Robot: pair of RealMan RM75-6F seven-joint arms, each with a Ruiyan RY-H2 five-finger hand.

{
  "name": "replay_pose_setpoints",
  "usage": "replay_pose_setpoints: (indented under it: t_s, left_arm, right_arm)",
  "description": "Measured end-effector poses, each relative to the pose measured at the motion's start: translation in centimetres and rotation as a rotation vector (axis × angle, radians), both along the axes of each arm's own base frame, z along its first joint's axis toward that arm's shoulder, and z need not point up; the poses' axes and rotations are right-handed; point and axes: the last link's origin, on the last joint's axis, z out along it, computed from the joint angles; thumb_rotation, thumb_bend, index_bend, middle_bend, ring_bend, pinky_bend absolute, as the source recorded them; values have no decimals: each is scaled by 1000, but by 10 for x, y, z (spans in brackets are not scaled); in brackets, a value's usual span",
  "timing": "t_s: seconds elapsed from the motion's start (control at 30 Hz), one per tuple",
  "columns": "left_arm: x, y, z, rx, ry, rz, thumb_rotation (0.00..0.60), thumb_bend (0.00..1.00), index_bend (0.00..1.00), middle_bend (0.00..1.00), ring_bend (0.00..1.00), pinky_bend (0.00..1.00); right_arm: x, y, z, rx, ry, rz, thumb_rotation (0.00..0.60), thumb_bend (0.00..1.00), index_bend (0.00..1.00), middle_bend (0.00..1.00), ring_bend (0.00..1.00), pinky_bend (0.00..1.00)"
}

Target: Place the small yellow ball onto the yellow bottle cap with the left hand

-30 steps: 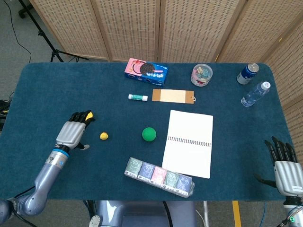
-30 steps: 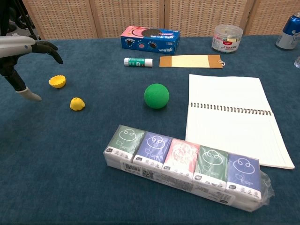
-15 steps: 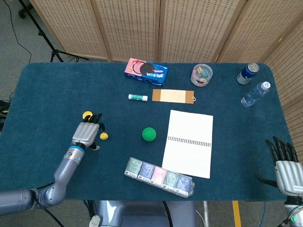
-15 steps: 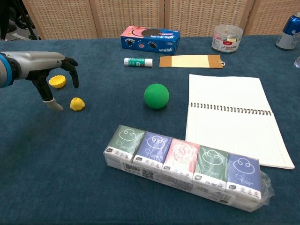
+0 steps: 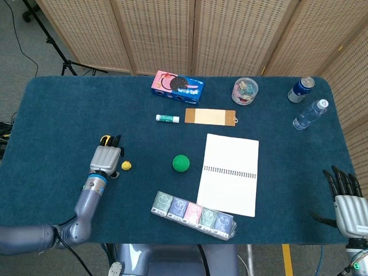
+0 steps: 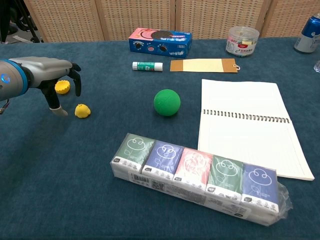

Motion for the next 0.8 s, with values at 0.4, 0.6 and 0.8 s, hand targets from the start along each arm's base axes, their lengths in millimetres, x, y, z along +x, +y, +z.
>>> replay_pose_setpoints:
  t_s: [0.4, 0.6, 0.8]
  left_arm:
    - [4, 3, -15, 20, -1, -19, 600, 194, 449, 0, 0, 0]
    - [7, 4, -21, 23, -7, -22, 600, 203, 462, 0, 0, 0]
    - [7, 3, -24, 24, 5, -24, 600, 206, 467, 0, 0, 0]
  right_arm:
    - [-1, 0, 1, 0, -5, -6, 600, 0, 31, 0, 0, 0]
    - [-1, 1, 3, -6, -11, -4, 600, 0, 31, 0, 0, 0]
    - [-2, 1, 4, -8, -13, -4, 600, 0, 31, 0, 0, 0]
